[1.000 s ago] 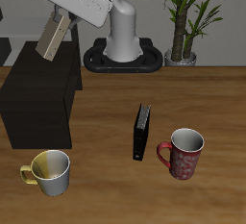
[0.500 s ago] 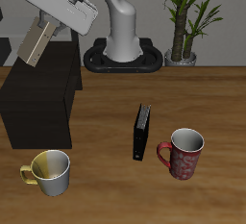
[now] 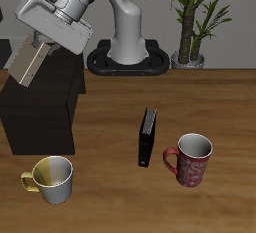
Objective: Place the yellow book flat on top of the shelf
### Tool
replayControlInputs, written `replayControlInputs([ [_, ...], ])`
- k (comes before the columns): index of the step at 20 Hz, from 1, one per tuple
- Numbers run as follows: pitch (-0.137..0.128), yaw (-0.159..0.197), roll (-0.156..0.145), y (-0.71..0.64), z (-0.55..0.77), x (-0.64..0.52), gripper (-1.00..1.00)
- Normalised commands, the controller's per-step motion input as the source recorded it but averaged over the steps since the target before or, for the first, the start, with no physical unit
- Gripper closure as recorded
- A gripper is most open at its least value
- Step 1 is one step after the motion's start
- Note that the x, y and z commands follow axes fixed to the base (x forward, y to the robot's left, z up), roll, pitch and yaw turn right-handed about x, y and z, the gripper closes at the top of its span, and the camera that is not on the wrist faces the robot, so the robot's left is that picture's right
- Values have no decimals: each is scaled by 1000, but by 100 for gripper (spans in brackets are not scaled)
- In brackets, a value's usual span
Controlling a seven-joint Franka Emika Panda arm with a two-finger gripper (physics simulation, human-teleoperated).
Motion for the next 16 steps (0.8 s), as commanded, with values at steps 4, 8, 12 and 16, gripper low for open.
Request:
replayControlInputs([
  [4,119,4,2,-39,-649,180,100],
  [8,150,0,2,89,-698,207,-100],
  [12,145,-58,-13,131,-523,133,-100],
  [16,213,-143,115,482,-312,40,-100],
])
